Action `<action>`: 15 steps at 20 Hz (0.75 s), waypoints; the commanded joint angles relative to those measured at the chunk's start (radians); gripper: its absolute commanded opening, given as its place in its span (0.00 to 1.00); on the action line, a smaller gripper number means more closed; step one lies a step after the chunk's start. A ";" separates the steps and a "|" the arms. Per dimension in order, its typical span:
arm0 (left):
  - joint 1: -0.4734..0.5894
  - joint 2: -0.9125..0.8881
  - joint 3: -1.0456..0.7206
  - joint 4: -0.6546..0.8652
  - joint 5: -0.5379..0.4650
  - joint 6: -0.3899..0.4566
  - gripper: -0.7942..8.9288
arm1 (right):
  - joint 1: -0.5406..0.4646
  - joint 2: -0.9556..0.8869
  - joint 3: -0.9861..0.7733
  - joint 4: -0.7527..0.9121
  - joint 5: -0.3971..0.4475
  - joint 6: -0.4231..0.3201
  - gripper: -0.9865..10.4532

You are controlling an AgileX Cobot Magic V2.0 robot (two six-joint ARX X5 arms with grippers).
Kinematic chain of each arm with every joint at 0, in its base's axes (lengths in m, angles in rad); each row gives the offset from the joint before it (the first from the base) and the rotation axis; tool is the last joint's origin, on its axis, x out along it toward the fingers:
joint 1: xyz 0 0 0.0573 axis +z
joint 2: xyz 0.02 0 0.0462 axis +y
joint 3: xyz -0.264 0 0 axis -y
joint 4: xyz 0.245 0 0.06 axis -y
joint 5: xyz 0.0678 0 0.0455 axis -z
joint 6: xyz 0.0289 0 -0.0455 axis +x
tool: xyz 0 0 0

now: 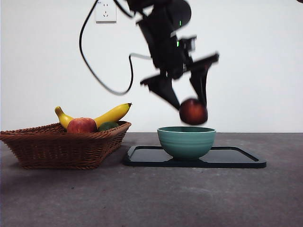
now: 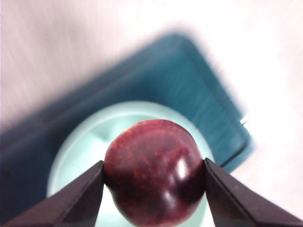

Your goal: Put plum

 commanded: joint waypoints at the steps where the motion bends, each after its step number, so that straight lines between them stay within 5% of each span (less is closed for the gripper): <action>1: 0.007 0.016 0.127 -0.058 -0.002 0.031 0.32 | 0.005 0.005 0.010 0.008 -0.002 0.010 0.27; 15: 0.220 -0.379 0.230 -0.341 -0.040 0.129 0.32 | 0.005 0.004 0.010 0.008 -0.001 0.009 0.27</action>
